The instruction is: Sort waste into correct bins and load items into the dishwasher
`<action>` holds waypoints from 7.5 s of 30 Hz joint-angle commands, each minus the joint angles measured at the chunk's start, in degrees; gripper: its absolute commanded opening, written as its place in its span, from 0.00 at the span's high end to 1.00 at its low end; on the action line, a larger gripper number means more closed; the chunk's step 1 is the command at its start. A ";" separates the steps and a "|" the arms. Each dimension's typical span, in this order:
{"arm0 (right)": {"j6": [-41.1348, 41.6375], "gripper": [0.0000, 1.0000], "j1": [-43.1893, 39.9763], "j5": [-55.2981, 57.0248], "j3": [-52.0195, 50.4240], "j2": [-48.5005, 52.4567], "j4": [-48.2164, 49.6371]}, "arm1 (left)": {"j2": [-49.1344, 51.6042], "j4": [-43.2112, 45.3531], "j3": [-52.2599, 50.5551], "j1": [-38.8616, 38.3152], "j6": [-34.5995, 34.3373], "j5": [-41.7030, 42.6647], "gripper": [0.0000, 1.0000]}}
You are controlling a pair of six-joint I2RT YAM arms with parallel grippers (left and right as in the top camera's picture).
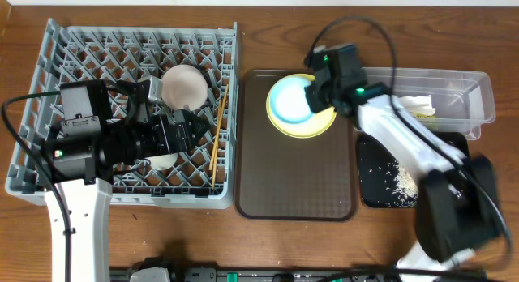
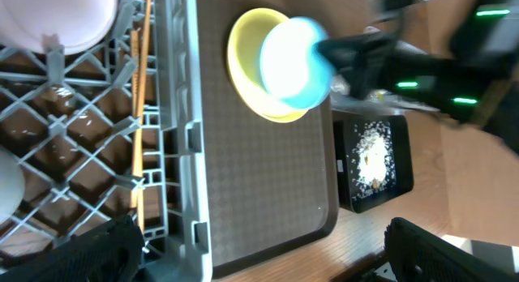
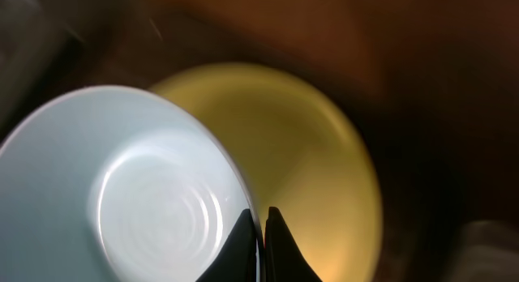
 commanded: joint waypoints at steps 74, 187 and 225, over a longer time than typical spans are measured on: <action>5.09 0.01 -7.82 19.96 2.89 -26.82 -22.67 | 30.77 13.84 -1.62 -28.83 -15.82 -117.55 0.93; 5.29 0.01 -12.31 19.69 2.89 -26.82 -24.87 | 9.64 15.54 -8.76 -19.34 -18.23 -36.09 0.73; 5.29 0.01 -12.33 19.69 2.89 -26.82 -24.92 | 42.34 45.94 0.63 -45.77 -19.82 -42.03 0.83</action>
